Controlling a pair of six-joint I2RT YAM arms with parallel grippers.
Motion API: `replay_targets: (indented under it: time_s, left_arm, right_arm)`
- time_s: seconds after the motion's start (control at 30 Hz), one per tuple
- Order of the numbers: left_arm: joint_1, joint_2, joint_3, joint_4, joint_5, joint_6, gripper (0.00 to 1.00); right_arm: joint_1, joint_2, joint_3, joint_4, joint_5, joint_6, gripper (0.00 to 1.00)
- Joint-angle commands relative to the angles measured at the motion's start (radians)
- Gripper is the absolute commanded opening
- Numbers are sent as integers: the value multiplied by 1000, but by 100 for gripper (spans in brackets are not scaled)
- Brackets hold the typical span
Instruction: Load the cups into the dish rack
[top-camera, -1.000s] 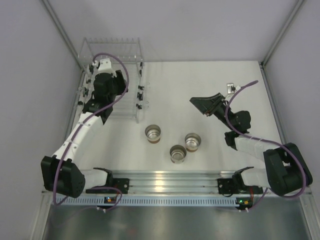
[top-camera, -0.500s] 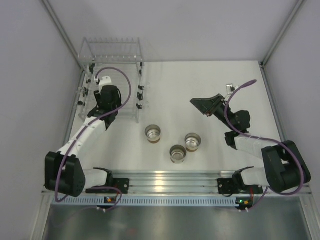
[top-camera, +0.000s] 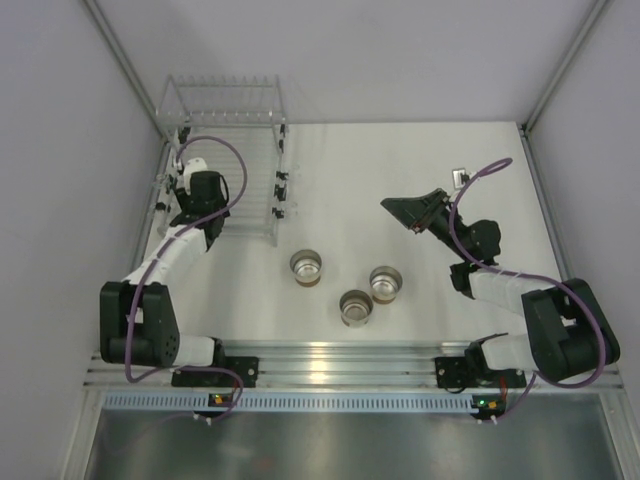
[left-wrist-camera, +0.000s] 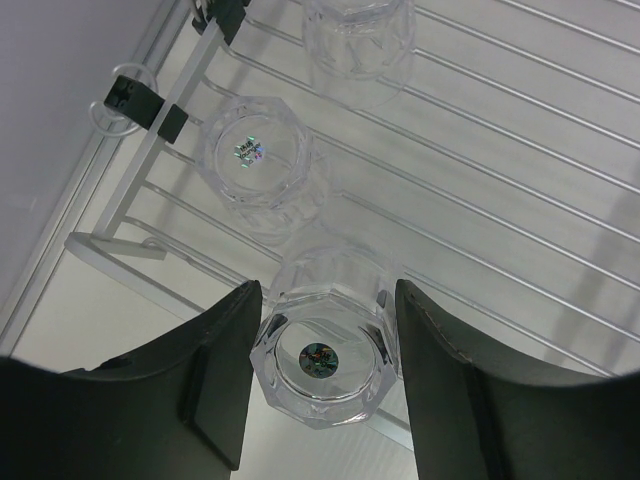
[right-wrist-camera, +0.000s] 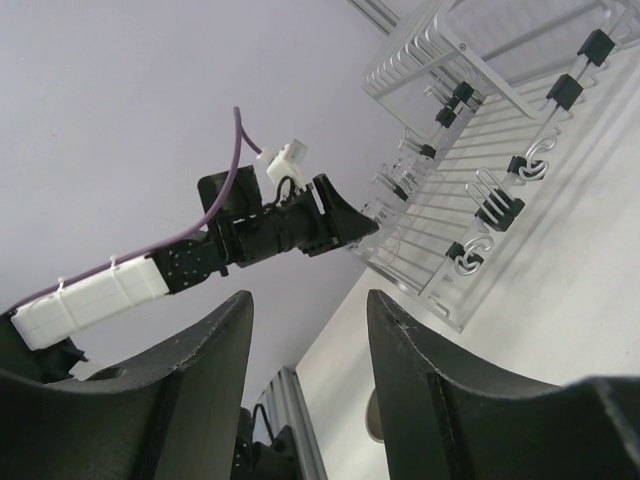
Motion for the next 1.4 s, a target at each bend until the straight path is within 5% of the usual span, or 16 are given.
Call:
replay_targets:
  time_s: [0.0, 0.63, 0.7, 0.87, 1.1, 1.37]
  left_arm:
    - [11, 12, 7, 57, 41, -9, 0]
    - [11, 117, 62, 9, 112, -3, 0]
    - [12, 120, 70, -6, 98, -8, 7]
    - [11, 112, 71, -6, 95, -12, 53]
    - [11, 98, 73, -6, 104, -20, 81]
    - [11, 65, 74, -6, 121, -28, 89]
  right_arm:
    - [-19, -6, -2, 195, -12, -11, 50]
    - [-17, -12, -2, 163, -15, -37, 51]
    - [-19, -12, -2, 163, -17, -35, 52]
    - [-17, -12, -2, 162, -18, -37, 52]
    - [-17, -21, -3, 154, -21, -43, 53]
    - [-17, -38, -5, 128, -21, -57, 53]
